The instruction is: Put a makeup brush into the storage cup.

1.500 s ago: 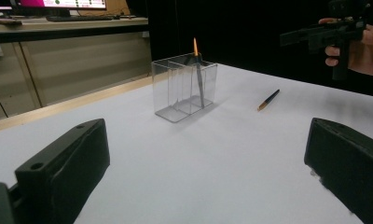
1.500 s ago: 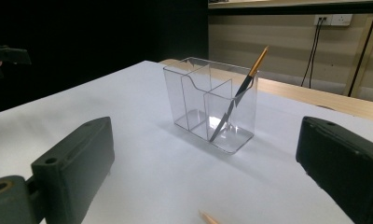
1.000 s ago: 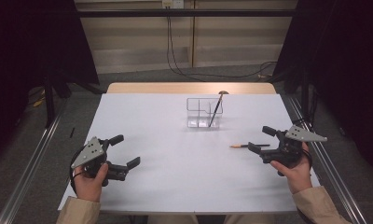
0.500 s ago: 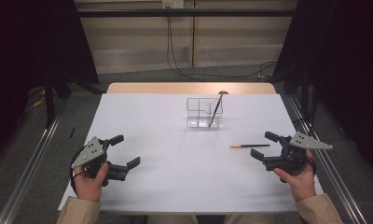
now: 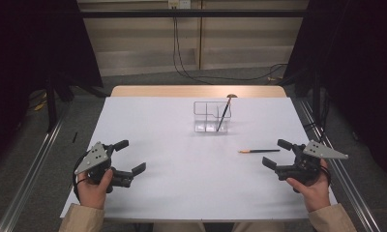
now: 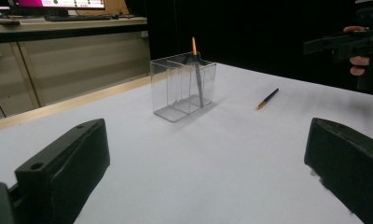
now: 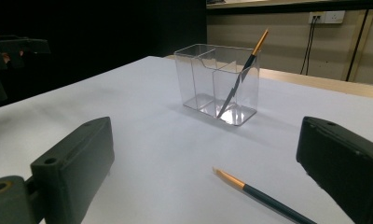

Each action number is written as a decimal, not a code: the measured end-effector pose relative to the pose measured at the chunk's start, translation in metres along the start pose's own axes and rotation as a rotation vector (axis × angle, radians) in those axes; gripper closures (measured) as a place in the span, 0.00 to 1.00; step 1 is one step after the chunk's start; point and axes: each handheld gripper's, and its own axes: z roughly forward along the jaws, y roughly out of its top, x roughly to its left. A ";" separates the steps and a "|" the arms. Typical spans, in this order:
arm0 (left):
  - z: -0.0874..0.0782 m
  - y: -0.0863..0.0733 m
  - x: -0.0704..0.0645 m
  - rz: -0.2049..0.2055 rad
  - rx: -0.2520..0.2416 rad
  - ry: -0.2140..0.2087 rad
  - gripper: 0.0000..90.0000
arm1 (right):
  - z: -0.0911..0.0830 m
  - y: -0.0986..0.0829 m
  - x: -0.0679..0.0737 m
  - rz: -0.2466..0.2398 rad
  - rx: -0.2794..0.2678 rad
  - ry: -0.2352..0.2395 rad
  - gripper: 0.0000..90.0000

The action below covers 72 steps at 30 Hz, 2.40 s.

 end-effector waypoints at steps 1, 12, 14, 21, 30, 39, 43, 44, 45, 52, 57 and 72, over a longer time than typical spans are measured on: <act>0.000 0.000 0.000 -0.001 0.000 0.000 0.00 | 0.000 0.000 -0.001 0.004 -0.002 0.002 0.04; 0.000 0.000 -0.001 -0.004 0.002 0.001 0.00 | -0.001 0.002 -0.002 0.007 -0.015 -0.006 0.04; 0.000 0.000 0.000 -0.001 0.001 0.002 0.00 | -0.002 0.003 -0.003 0.006 -0.021 -0.009 0.04; -0.001 0.000 0.000 -0.001 -0.001 0.002 0.00 | 0.001 0.003 -0.004 0.008 -0.012 -0.009 0.04; -0.001 0.001 0.000 -0.002 -0.002 0.001 0.00 | 0.008 0.004 -0.006 0.008 -0.003 -0.004 0.04; -0.001 0.001 0.000 -0.001 -0.001 0.005 0.00 | 0.013 0.007 -0.011 0.008 0.006 -0.008 0.04; -0.001 0.001 0.000 0.000 0.000 0.006 0.00 | 0.016 0.010 -0.013 0.003 0.013 -0.010 0.04; -0.001 0.001 0.000 0.001 0.001 0.008 0.00 | 0.017 0.010 -0.014 0.004 0.014 -0.010 0.04; -0.001 0.001 0.000 0.000 0.000 0.007 0.00 | 0.018 0.010 -0.014 0.003 0.014 -0.011 0.04; -0.001 0.001 0.000 0.000 -0.001 0.007 0.00 | 0.025 0.014 -0.019 -0.008 0.030 -0.015 0.04; -0.001 0.001 0.000 -0.004 -0.003 0.005 0.00 | 0.030 0.017 -0.023 -0.015 0.044 -0.018 0.04; -0.001 0.001 0.000 0.001 -0.001 0.009 0.00 | 0.044 0.024 -0.039 -0.023 0.070 -0.045 0.04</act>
